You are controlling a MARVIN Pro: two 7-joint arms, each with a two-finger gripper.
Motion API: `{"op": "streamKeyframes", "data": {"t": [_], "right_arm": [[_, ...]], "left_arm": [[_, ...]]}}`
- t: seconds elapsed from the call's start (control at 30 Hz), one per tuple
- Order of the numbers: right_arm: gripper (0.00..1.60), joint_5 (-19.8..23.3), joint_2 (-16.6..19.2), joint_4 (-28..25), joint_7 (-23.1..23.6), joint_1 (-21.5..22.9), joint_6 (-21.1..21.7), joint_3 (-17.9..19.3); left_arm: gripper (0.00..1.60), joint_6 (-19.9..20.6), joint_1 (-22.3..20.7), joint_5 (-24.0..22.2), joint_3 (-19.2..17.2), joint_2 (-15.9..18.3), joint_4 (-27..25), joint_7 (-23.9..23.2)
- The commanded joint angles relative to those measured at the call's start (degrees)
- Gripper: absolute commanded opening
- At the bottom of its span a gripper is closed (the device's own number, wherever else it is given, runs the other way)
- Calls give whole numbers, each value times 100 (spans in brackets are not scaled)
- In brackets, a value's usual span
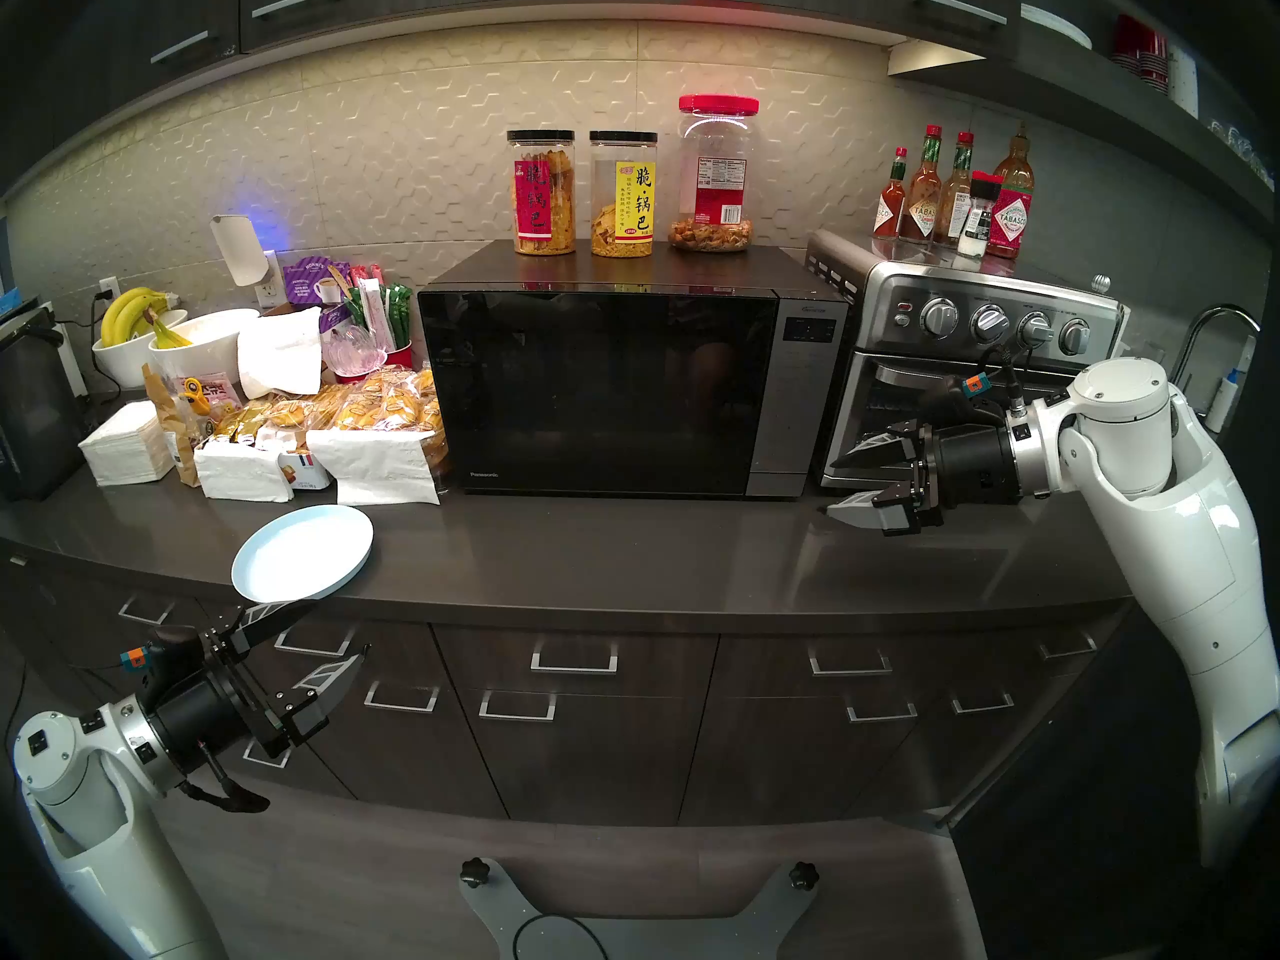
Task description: Open the microwave, put the plate inside, and close the door
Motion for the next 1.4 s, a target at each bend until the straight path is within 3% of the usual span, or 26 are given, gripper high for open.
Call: {"op": "streamKeyframes", "data": {"t": [0.0, 1.37], "right_arm": [[160, 11, 3, -14, 2, 50, -2, 33], [160, 10, 2, -14, 2, 50, -2, 34]], "left_arm": [[160, 0, 1, -23, 5, -5, -49, 6], [160, 1, -15, -4, -5, -16, -49, 6]]}}
